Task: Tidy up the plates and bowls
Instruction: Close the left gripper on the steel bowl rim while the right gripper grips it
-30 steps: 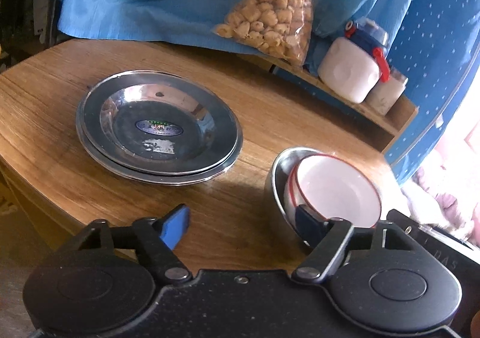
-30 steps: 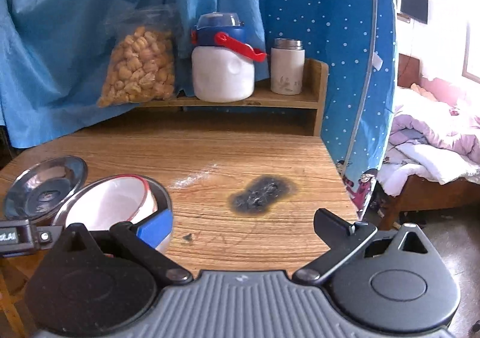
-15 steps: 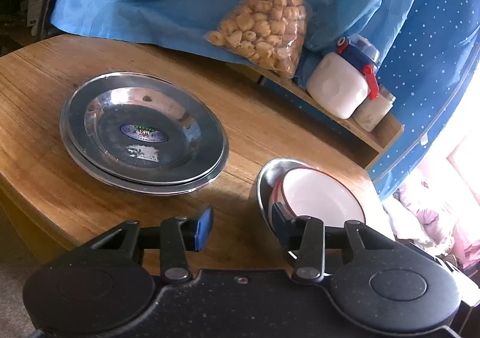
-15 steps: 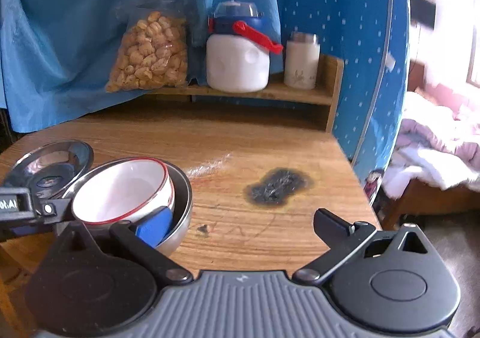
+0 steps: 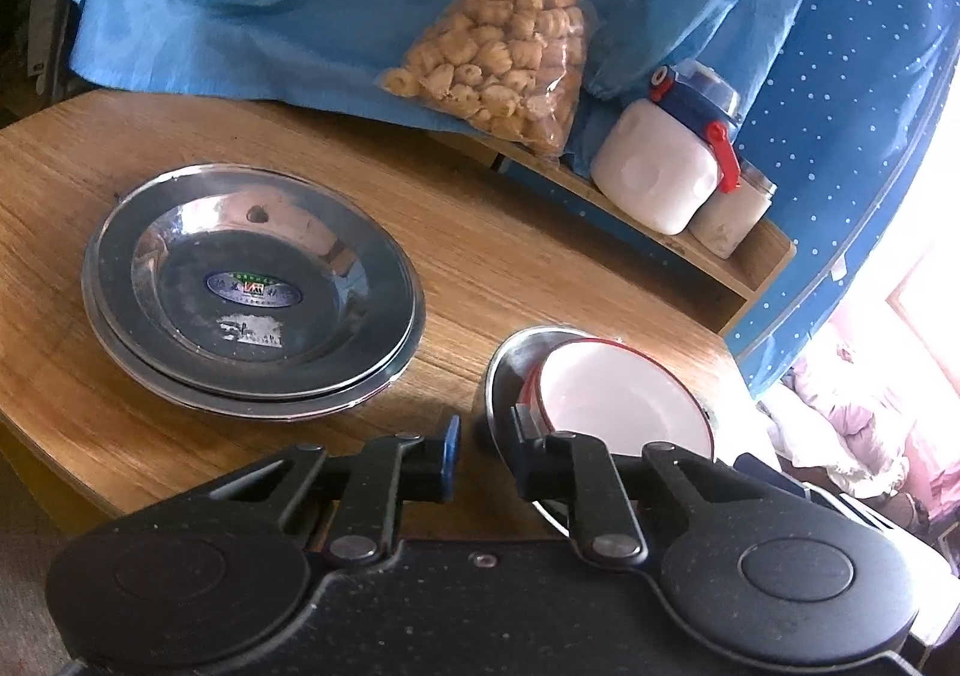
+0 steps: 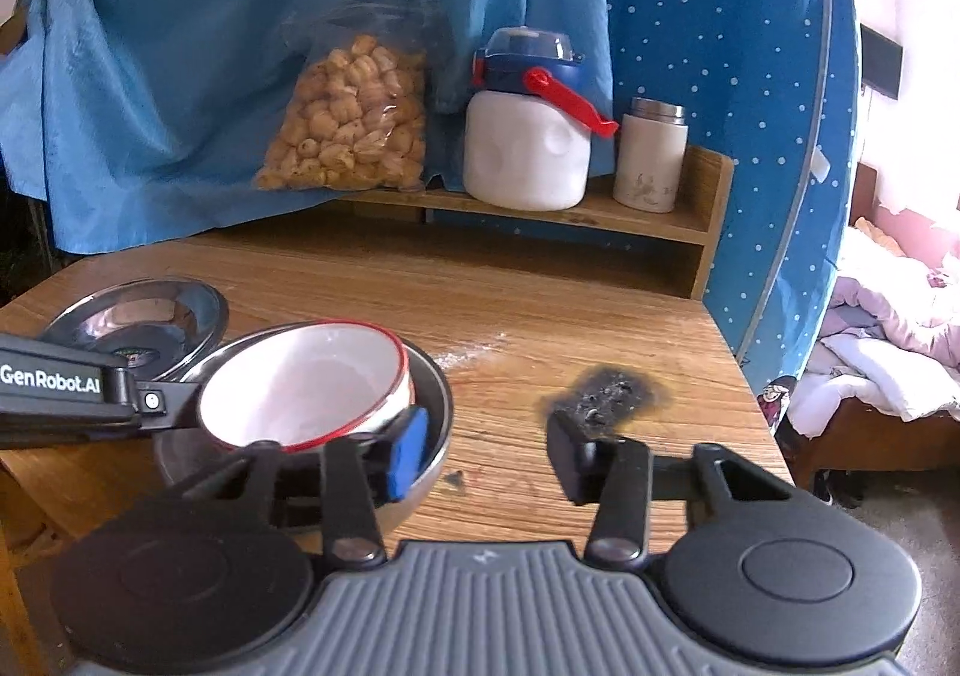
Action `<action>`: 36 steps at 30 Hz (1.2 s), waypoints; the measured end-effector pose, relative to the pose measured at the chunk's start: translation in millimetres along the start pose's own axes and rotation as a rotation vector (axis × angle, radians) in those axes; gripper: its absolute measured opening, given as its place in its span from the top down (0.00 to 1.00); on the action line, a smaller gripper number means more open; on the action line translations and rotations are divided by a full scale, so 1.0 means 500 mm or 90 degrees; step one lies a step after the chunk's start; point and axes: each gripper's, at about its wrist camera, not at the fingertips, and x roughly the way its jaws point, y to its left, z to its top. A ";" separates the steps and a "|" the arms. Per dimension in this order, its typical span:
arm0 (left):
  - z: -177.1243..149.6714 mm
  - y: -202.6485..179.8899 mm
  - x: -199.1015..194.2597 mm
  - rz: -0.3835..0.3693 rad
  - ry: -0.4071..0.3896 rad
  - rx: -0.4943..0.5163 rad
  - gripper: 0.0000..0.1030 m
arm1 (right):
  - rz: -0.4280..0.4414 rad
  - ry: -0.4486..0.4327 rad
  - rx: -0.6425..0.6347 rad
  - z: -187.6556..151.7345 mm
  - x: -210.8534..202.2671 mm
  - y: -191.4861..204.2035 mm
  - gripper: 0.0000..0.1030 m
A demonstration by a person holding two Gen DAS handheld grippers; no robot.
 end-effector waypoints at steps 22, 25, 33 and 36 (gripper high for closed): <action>0.006 -0.009 0.026 0.073 0.006 -0.003 0.52 | 0.043 0.081 0.192 0.000 0.041 -0.067 0.37; 0.004 -0.005 0.030 0.080 0.007 -0.004 0.47 | 0.037 0.082 0.210 -0.008 0.042 -0.076 0.29; -0.003 -0.017 0.030 0.070 -0.004 0.018 0.62 | 0.028 0.046 0.204 -0.016 0.029 -0.061 0.39; -0.007 -0.032 0.025 0.064 -0.013 0.038 0.76 | 0.027 0.019 0.194 -0.024 0.020 -0.049 0.49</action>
